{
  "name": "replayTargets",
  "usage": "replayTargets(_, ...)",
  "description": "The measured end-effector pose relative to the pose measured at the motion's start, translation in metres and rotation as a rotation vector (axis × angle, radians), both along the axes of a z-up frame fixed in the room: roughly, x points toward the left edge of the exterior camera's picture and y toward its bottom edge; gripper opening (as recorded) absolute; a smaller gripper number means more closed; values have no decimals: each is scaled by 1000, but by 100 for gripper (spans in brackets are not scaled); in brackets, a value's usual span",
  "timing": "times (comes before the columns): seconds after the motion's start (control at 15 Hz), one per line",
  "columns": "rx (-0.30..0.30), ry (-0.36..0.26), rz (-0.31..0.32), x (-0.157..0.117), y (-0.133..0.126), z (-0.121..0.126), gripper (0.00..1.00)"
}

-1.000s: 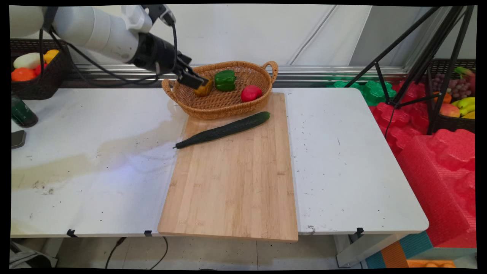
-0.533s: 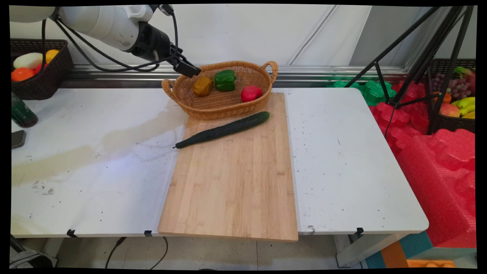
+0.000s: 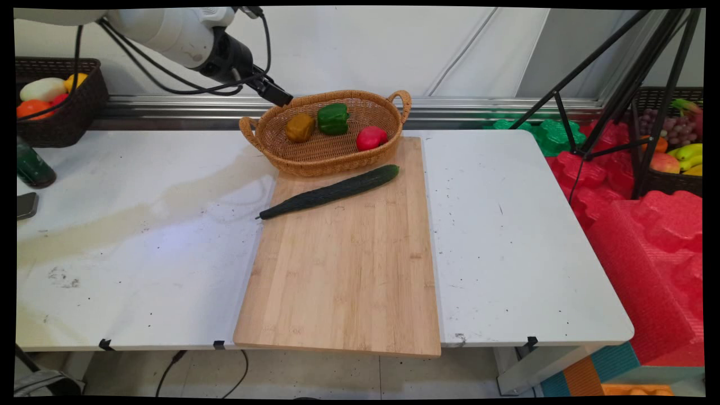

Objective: Pick up the potato from the vegetable basket

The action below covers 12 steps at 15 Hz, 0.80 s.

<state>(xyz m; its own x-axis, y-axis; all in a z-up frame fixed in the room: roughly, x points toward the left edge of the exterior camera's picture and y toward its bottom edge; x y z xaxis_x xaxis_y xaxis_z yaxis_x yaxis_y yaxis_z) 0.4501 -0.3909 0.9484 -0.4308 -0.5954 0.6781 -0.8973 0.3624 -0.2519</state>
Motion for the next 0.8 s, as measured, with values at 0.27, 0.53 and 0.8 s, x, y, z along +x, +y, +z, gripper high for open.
replayTargets(0.27, 35, -23, 40, -6, -29, -17, 100)
replayTargets(0.53, 100, -47, 53, -13, -67, -48, 100)
replayTargets(0.8, 153, -60, 63, -16, -95, -80, 100)
